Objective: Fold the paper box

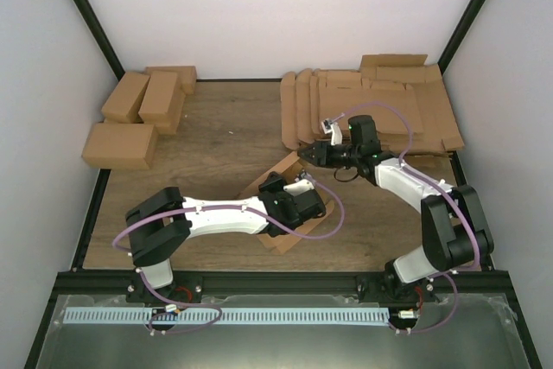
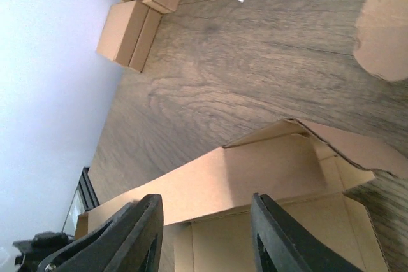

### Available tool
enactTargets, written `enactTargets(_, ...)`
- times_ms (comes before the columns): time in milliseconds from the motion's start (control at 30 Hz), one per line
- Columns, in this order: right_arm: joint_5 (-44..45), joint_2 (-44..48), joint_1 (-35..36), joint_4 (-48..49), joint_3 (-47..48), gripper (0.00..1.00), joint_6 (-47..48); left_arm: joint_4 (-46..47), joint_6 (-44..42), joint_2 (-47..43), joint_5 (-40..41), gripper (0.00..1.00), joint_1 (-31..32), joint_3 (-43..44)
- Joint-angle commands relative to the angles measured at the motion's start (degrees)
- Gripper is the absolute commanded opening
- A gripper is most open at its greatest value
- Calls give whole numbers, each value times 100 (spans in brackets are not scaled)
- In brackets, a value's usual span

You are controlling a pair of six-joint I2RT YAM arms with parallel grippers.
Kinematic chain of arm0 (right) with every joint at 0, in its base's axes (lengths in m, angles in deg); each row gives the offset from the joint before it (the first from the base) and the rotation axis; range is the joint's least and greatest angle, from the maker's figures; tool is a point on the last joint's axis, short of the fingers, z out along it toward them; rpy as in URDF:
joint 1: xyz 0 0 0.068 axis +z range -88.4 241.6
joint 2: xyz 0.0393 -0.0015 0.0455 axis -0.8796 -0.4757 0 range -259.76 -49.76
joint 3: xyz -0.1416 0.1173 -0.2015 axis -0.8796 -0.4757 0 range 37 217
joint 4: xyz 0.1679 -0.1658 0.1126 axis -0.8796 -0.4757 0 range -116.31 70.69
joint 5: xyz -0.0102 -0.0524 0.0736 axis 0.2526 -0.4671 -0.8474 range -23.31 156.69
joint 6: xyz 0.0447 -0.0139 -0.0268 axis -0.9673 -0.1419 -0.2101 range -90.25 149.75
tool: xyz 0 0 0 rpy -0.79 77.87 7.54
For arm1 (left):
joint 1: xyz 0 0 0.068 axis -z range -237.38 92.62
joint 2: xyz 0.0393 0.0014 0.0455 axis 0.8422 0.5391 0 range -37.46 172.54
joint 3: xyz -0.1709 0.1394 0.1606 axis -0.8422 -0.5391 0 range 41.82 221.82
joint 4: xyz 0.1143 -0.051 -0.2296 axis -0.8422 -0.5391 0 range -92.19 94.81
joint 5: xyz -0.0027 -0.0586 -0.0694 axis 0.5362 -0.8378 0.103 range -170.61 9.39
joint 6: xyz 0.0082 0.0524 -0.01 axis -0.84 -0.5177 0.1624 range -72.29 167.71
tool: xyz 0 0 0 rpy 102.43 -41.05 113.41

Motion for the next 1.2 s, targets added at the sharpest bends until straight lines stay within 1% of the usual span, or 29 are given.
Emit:
enactTargets(0,-539,-166,-49,-119,297,41,195,-145,76,267,-533,12,48,-91)
enactTargets(233,-710,-458,-26,-273,330,42,333,-133,77,314,-562,12,81,-68)
enactTargets(400,-795,-665,66,-301,401,41,398,-109,101,291,-621,14,81,-60)
enactTargets(533,-803,-791,83,-317,471,37,399,-83,142,254,-732,16,84,-64)
enactTargets(633,-746,-815,81,-313,475,36,378,-79,139,190,-930,23,88,-68)
enactTargets(733,-726,-818,84,-238,437,35,302,-34,135,85,-1099,27,82,-72)
enactTargets(867,-820,-875,83,-21,352,29,90,23,133,-72,-1337,32,77,-51)
enactTargets(967,-976,-913,86,361,177,22,-208,51,134,-171,-1502,34,67,-42)
enactTargets(1067,-916,-905,90,506,87,21,-318,32,153,-225,-1603,35,66,-14)
enactTargets(1167,-856,-896,83,483,66,21,-292,-61,226,-381,-1867,40,66,105)
